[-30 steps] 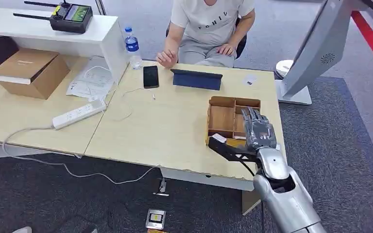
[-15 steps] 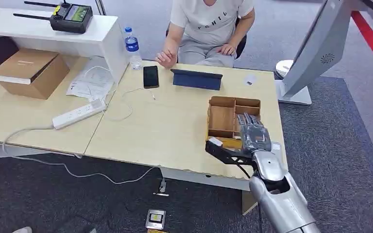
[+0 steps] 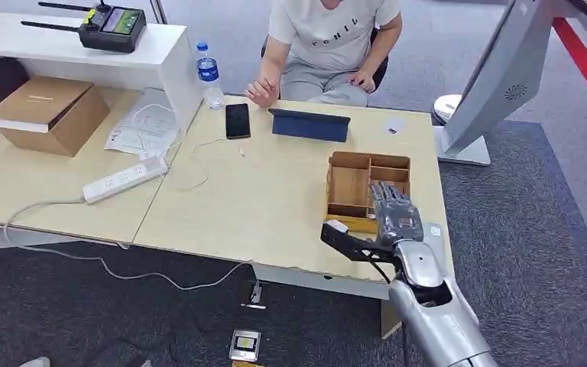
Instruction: Pass the card to the sensor for recognition and then transmit it.
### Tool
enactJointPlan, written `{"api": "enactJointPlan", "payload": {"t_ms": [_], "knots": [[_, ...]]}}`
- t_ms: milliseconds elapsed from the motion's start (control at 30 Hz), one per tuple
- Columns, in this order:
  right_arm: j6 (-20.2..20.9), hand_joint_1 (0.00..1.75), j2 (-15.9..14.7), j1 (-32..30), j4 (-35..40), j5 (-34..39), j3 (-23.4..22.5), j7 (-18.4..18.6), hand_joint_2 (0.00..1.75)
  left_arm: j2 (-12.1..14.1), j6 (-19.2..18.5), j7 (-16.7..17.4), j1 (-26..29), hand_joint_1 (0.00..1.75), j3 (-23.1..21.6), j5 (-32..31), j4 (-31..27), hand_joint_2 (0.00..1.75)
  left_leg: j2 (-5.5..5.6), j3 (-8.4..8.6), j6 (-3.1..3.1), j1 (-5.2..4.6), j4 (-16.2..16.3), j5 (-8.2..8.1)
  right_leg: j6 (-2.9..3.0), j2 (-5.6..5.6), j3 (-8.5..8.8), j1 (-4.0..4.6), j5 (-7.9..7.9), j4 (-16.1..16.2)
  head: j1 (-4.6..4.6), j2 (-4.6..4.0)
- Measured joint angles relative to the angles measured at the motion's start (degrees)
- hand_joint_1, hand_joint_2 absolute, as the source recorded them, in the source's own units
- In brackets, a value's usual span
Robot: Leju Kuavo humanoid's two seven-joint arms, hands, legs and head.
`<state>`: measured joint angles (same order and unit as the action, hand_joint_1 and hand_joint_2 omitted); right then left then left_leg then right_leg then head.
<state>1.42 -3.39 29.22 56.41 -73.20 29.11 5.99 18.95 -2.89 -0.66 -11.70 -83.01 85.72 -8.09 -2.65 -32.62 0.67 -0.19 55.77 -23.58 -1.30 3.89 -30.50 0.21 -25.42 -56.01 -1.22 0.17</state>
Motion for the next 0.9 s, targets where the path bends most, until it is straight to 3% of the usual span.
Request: {"api": "enactJointPlan", "payload": {"t_ms": [900], "knots": [[0.92,0.0,1.44,1.05,-2.71,1.44,-0.04,-1.18,1.75,-0.07,1.77,1.22,0.04,0.0,0.98,1.01,0.0,0.0,0.0,-0.01,0.0,0.0,0.0,0.0,0.0,0.0,0.0,0.0,0.0,0.0,-0.02,0.0]]}}
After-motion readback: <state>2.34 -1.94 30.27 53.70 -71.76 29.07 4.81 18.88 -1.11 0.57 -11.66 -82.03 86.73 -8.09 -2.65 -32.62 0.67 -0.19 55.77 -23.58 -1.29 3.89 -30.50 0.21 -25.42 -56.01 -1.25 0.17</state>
